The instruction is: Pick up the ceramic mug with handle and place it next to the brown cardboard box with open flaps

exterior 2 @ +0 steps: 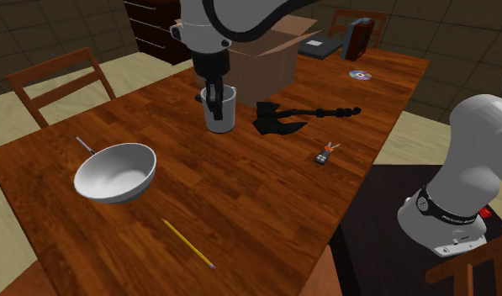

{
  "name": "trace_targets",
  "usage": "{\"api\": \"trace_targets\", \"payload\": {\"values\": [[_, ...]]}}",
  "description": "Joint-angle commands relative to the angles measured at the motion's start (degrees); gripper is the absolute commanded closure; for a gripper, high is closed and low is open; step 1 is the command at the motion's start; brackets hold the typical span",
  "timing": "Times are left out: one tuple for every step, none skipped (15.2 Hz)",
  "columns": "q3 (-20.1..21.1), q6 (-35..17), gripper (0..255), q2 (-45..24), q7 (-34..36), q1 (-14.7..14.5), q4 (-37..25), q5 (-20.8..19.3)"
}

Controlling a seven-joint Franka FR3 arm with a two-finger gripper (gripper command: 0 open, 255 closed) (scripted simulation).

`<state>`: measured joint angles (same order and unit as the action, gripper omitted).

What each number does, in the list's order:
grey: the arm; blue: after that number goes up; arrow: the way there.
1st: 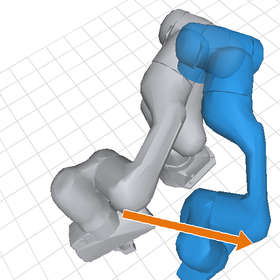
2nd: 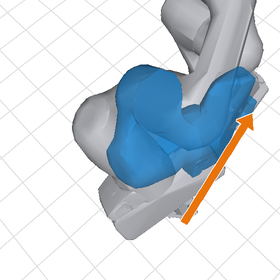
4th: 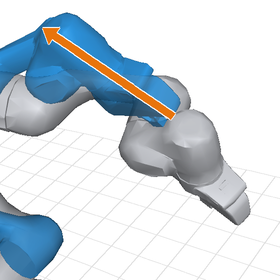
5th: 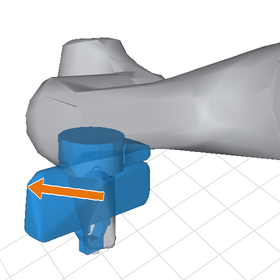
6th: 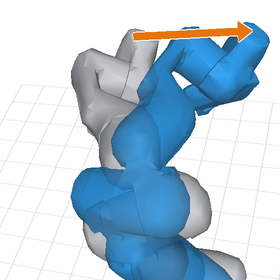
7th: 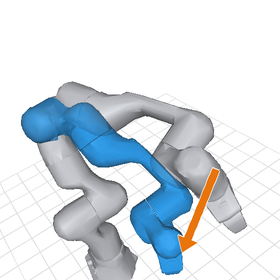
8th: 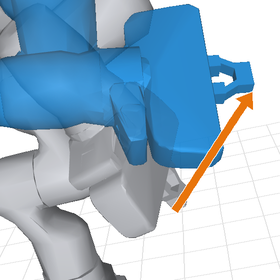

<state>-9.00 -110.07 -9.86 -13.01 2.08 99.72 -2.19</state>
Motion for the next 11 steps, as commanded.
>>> {"api": "trace_targets", "payload": {"values": [[0.0,1.4,255,0.3,-0.1,0.0,-1.1,0.0],[0.0,2.2,255,0.4,-0.1,0.0,-1.8,0.0],[0.0,2.9,255,0.5,-0.2,0.0,-2.4,0.0],[0.0,3.6,255,0.5,-0.2,0.0,-3.1,0.0],[0.0,4.4,255,0.6,-0.2,0.0,-3.8,0.0],[0.0,5.1,255,0.6,-0.2,0.0,-4.5,0.0],[0.0,5.9,255,0.7,-0.3,0.0,-5.2,0.0],[0.0,6.7,255,0.7,-0.3,0.0,-6.0,0.0],[0.0,7.4,255,0.7,-0.4,0.0,-6.8,0.0],[-0.1,8.2,255,0.7,-0.4,0.0,-7.5,0.0],[-0.1,9.0,255,0.7,-0.4,0.0,-8.3,0.0]]}}
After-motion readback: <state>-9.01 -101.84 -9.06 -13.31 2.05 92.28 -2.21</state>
